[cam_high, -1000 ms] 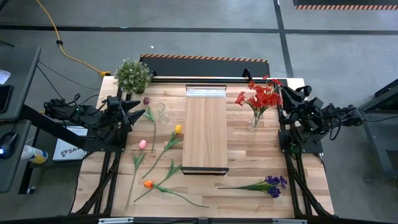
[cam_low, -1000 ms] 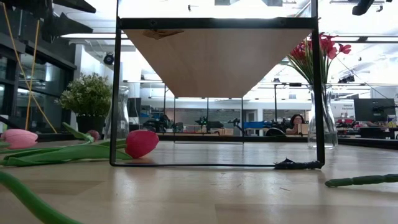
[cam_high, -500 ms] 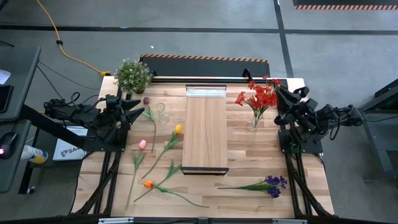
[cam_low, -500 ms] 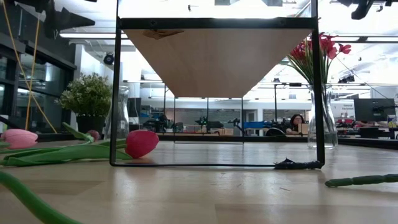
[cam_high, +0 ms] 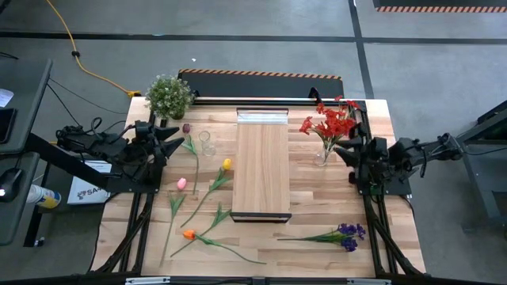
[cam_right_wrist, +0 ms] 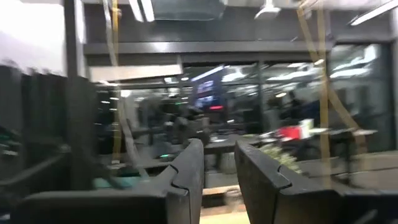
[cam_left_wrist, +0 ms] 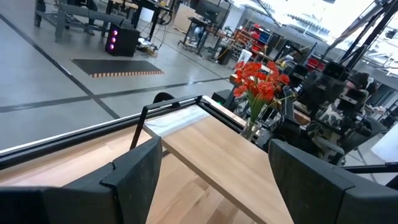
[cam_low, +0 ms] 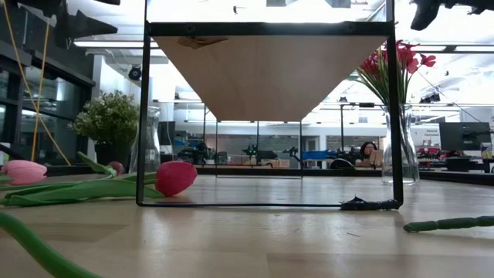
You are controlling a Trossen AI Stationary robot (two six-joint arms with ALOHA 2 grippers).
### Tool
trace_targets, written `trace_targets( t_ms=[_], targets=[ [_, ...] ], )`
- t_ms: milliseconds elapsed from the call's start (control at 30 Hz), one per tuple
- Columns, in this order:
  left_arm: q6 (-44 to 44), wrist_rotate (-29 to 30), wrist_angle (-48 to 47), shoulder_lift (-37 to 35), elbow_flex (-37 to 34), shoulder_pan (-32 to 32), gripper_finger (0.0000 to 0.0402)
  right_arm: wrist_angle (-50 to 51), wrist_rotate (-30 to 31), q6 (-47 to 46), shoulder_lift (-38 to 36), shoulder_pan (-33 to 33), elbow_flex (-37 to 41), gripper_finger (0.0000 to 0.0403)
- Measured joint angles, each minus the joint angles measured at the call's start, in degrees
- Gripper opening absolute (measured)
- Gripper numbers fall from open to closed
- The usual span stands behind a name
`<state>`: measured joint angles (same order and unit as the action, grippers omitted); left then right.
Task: Pick and place flowers into a vace then onto a shelf
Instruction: Put the violet flowers into the right transparent vase
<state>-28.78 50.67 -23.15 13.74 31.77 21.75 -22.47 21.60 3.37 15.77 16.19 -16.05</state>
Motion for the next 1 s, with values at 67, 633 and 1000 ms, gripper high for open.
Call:
trace_targets(
  t_ms=[67, 633, 1000],
  targets=[
    [0.01, 0.07, -0.1, 0.0, 0.0, 0.01, 0.0326, -0.04, -2.0, -2.28, -0.02, 0.0, 0.0, 0.0083],
    [-0.38, -9.72, -0.13, 0.0, 0.0, -0.01, 0.0326, -6.1, -13.75, -15.45, 2.22, -0.02, 0.0, 0.0083],
    [-0.27, -13.91, -0.13, 0.02, 0.0, 0.01, 0.0326, -21.79, -28.69, -21.87, 9.01, 0.03, 0.0, 0.0083]
  ],
)
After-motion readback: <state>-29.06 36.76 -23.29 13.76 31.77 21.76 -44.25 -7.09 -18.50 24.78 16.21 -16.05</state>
